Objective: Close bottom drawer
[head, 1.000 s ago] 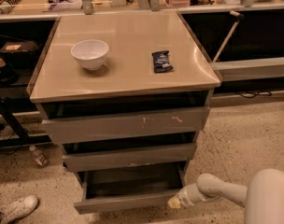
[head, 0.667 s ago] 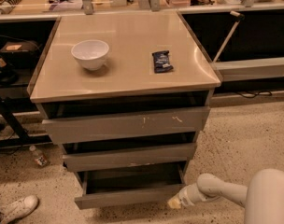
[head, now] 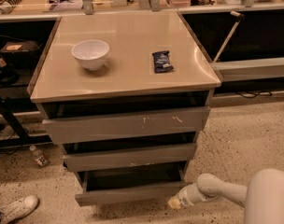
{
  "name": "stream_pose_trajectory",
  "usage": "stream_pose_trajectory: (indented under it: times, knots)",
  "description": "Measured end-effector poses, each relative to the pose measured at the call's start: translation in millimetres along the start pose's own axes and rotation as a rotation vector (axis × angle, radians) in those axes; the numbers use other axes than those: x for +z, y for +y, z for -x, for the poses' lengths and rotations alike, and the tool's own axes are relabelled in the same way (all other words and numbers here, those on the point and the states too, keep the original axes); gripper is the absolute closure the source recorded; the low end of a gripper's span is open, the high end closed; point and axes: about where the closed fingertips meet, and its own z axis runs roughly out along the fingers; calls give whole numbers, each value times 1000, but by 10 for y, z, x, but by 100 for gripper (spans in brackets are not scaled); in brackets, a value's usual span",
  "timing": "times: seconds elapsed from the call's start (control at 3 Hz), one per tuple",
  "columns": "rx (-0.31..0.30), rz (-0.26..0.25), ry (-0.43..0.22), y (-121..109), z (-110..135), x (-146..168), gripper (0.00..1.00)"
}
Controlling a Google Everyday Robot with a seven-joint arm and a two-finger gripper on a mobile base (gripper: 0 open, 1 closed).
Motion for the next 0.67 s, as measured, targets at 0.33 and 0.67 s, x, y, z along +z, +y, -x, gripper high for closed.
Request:
stream_pose_trajectory:
  times: [0.33, 0.67]
  knots:
    - [0, 0, 0, 0, 0, 0, 11]
    - [0, 0, 0, 0, 0, 0, 0]
